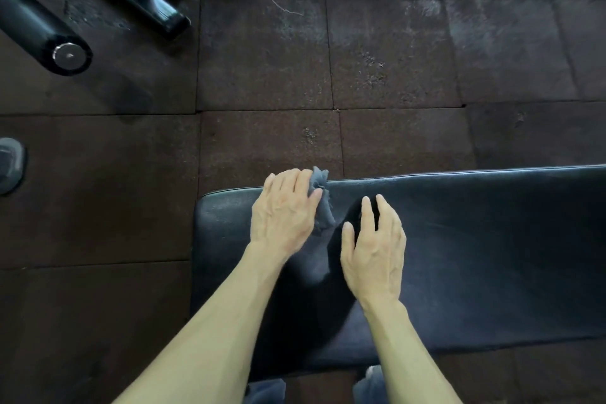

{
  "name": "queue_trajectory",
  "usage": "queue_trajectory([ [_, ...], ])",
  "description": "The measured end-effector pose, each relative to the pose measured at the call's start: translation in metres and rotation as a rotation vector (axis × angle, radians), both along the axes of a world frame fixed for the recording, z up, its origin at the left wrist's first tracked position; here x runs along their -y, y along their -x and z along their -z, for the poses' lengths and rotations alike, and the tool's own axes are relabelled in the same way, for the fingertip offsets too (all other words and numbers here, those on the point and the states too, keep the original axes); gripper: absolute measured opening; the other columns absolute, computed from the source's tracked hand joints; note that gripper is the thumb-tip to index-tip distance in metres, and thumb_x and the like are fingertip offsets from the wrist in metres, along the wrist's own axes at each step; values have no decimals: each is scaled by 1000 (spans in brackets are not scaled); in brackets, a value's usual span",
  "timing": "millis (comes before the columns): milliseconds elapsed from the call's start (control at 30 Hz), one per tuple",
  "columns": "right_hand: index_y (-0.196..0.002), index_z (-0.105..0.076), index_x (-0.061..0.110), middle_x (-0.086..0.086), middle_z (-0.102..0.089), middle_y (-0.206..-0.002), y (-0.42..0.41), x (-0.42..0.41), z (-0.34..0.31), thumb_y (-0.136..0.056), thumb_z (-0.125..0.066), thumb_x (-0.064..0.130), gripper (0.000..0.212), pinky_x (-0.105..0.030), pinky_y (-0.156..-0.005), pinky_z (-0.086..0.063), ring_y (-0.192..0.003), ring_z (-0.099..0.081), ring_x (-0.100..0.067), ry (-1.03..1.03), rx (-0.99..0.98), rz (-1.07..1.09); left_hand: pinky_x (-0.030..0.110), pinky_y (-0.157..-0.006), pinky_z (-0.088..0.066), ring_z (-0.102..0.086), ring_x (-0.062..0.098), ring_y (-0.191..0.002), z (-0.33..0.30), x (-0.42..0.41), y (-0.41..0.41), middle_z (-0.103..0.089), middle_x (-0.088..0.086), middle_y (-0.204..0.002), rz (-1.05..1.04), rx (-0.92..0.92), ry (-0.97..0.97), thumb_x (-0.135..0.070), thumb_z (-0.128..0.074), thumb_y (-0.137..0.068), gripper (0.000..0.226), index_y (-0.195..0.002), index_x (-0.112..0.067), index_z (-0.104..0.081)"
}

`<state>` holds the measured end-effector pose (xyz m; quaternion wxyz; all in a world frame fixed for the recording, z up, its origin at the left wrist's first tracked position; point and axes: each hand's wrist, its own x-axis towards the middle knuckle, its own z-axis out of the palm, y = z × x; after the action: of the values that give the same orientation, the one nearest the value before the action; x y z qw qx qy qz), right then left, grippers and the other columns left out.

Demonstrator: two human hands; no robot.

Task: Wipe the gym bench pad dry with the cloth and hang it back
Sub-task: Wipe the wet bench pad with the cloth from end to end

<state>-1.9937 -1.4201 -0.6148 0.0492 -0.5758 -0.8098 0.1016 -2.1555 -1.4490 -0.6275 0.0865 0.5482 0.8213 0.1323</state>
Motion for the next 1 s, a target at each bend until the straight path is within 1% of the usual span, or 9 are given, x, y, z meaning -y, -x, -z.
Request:
queue_trajectory([
  [100, -142, -48, 9, -17, -39, -151, -12, -12, 0, -96, -54, 29, 51, -46, -113, -36, -139, -38, -33, 9, 13, -24, 43, -108, -39, -55, 24, -113, 1, 3, -6, -60, 3, -115, -78, -43, 22, -34, -38, -106, 33, -122, -12, -57],
  [200, -142, -49, 10, -19, -38, -152, -28, -27, -1, -95, -55, 29, 51, -47, -112, -36, -140, -37, -34, 14, 17, -22, 45, -108, -39, -55, 26, -113, 3, -13, -28, -60, 4, -112, -164, -51, 12, -30, -36, -106, 30, -115, -11, -58],
  [300, -143, -47, 8, -20, -36, -153, -54, -47, 0, -95, -56, 28, 53, -48, -113, -35, -141, -35, -35, 18, 41, -11, 44, -108, -40, -55, 25, -111, 3, -45, -61, -60, 4, -109, -75, -48, 5, -28, -38, -105, 28, -113, -11, -58],
  [400, -144, -45, 10, -21, -34, -155, -81, -66, 1, -95, -55, 31, 54, -49, -114, -34, -143, -33, -35, 17, 84, -25, 45, -112, -36, -54, 26, -120, 2, -68, -90, -61, 4, -117, -43, -14, 23, -30, -37, -105, 33, -121, -11, -59],
  [533, -152, -34, 16, -16, -24, -161, -109, -84, 1, -99, -41, 43, 60, -51, -118, -25, -148, -24, -32, 45, 156, -43, 47, -116, -33, -50, 26, -129, 0, -57, -85, -58, 4, -130, -53, -35, 69, -36, -39, -105, 39, -132, -13, -54],
  [633, -155, -27, 21, -12, -17, -164, -122, -91, 3, -99, -34, 51, 63, -51, -120, -19, -151, -18, -28, 46, 166, -82, 49, -117, -32, -49, 29, -132, 2, -57, -89, -58, 7, -131, -167, -68, 100, -36, -38, -104, 40, -131, -11, -54],
  [700, -155, -27, 21, -12, -17, -164, -126, -92, 5, -100, -34, 51, 63, -51, -120, -19, -151, -18, -28, 41, 140, -99, 50, -117, -32, -50, 30, -132, 6, -71, -104, -60, 8, -130, -203, -88, 88, -33, -36, -105, 40, -130, -9, -56],
  [833, -152, -34, 18, -13, -22, -163, -139, -98, 8, -101, -37, 48, 60, -48, -118, -24, -150, -23, -27, 23, 109, -128, 49, -115, -35, -53, 28, -126, 8, -104, -138, -62, 8, -126, -37, -76, 56, -31, -38, -105, 38, -129, -9, -57],
  [1000, -151, -37, 18, -14, -24, -162, -160, -111, 8, -101, -39, 47, 58, -47, -117, -26, -148, -25, -28, 21, 89, -122, 48, -116, -33, -52, 26, -126, 6, -100, -137, -60, 5, -126, -76, -76, 89, -37, -37, -104, 39, -130, -13, -54],
])
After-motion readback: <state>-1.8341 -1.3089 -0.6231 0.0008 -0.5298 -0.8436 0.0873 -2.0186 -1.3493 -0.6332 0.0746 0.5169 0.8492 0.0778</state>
